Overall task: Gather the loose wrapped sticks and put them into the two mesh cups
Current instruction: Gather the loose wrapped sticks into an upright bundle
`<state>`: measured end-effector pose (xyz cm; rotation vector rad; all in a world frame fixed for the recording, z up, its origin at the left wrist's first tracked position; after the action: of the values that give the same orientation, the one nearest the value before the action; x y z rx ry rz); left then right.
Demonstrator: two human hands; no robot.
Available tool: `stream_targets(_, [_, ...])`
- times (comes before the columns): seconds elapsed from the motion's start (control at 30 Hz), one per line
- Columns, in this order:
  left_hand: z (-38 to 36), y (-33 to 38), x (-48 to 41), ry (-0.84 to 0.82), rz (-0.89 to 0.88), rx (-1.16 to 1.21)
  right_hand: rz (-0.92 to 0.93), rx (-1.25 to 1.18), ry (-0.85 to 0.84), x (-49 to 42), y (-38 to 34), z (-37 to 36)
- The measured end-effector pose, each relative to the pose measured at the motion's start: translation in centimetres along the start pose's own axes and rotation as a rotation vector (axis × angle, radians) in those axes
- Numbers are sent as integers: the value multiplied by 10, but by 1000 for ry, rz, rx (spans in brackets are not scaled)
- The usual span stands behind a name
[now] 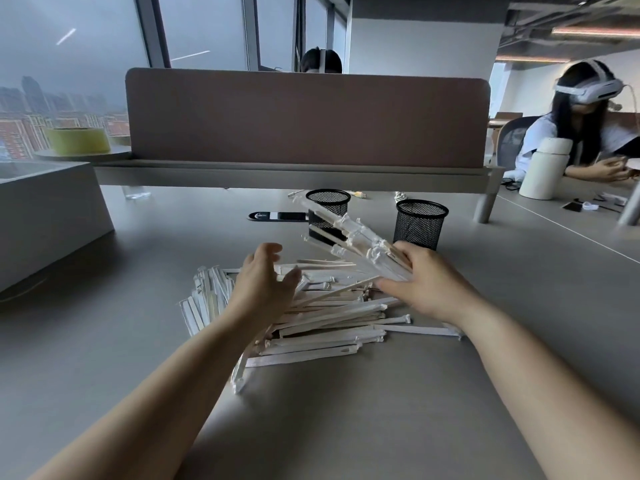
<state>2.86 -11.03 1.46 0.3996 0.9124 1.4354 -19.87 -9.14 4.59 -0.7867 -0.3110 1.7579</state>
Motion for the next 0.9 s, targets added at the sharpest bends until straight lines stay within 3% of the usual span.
stream_targets(0.13, [1, 10, 4, 27, -49, 13, 9, -164, 69, -1, -13, 7])
stream_targets(0.3, [2, 44, 17, -56, -98, 458, -30, -372, 101, -8, -24, 7])
stream_targets(0.43, [-1, 53, 22, -107, -98, 595, -30, -447, 114, -11, -32, 4])
stream_targets(0.77, [-16, 18, 11, -89, -19, 181, -32, -438, 115, -11, -30, -6])
stream_targets(0.9, [-11, 7, 9, -45, 43, -117, -25, -385, 113, -11, -29, -4])
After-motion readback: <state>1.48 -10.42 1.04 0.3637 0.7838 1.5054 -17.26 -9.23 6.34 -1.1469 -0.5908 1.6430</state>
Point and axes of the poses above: each hand's wrist, its own x-axis away from the middle knuckle, its own z-axis out of the back of the hand, y = z × x, the point moved 9 cm from there along -x, towards the middle knuckle, and after that the axes turned 1 degree about -x, right-handed, at the moved point
